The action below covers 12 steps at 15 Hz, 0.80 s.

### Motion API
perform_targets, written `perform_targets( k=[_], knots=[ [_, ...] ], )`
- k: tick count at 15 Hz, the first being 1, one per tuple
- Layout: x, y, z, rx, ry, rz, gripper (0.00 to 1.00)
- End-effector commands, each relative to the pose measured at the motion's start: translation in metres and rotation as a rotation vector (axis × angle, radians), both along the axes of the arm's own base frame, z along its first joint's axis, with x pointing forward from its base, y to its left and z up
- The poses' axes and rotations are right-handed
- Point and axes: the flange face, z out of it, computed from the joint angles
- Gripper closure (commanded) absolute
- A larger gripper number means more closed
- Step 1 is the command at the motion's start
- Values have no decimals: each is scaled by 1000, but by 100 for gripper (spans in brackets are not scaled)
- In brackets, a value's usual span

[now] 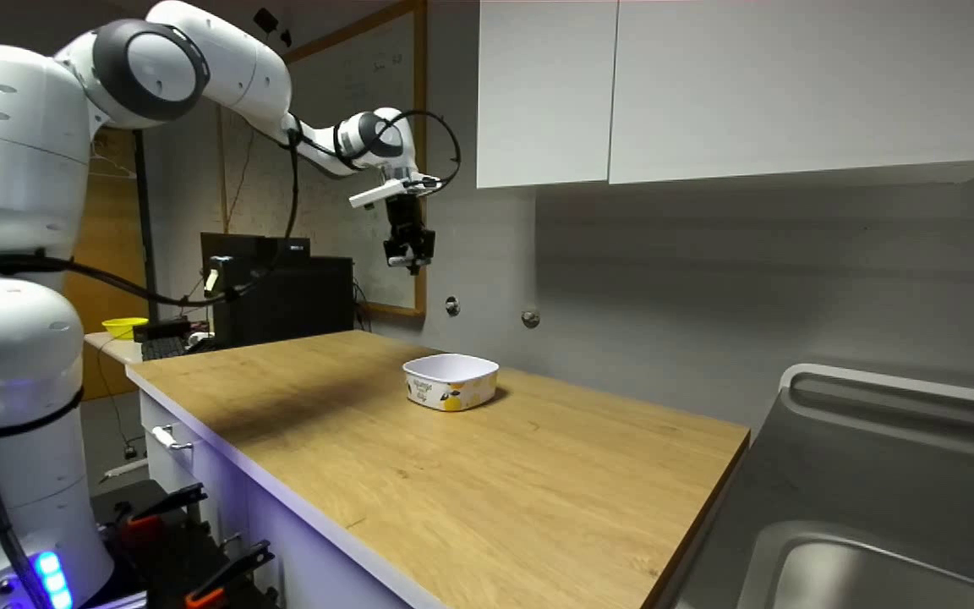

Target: Pick up the marker and put it in bowl

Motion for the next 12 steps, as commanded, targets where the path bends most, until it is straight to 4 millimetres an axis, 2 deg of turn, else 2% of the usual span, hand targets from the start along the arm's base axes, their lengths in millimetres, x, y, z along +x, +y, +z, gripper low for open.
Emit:
perform_targets(
  k=[1,4,7,10,12],
  knots=[
    [19,-38,-17,-2,41,-28,98],
    [21,-74,-42,3,73,-56,98],
    [21,-100,-67,4,109,-71,98],
    [25,-116,-93,3,136,-73,98],
    [26,-119,-111,6,156,-69,98]
  ],
)
